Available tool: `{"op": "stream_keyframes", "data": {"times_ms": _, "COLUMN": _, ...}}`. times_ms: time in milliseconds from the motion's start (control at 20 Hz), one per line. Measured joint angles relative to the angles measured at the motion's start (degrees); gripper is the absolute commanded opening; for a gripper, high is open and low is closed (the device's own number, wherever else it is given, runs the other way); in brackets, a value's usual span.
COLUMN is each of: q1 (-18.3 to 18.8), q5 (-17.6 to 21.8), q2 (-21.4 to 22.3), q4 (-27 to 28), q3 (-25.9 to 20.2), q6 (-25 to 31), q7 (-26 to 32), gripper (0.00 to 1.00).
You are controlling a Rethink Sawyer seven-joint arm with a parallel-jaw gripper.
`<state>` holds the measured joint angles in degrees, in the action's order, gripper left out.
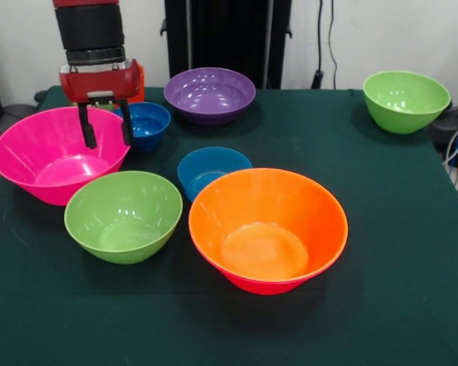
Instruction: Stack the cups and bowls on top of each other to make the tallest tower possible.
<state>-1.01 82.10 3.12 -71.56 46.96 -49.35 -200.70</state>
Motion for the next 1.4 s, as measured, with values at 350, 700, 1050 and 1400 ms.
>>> {"op": "stream_keyframes", "data": {"times_ms": 350, "q1": -5.48, "q5": -0.02, "q2": 1.56, "q4": -4.1, "q3": 0.4, "q6": 2.88, "q7": -0.5, "gripper": 1.0}}
{"op": "stream_keyframes", "data": {"times_ms": 700, "q1": -7.18, "q5": -2.07, "q2": 2.54, "q4": -5.15, "q3": 0.41, "q6": 6.3, "q7": -1.72, "gripper": 1.0}}
{"op": "stream_keyframes", "data": {"times_ms": 1050, "q1": -5.39, "q5": -4.91, "q2": 2.41, "q4": -5.17, "q3": 0.39, "q6": 11.54, "q7": -1.89, "gripper": 1.0}}
{"op": "stream_keyframes", "data": {"times_ms": 1400, "q1": -2.91, "q5": -6.32, "q2": 2.41, "q4": -5.17, "q3": 0.33, "q6": 13.63, "q7": -1.89, "gripper": 1.0}}
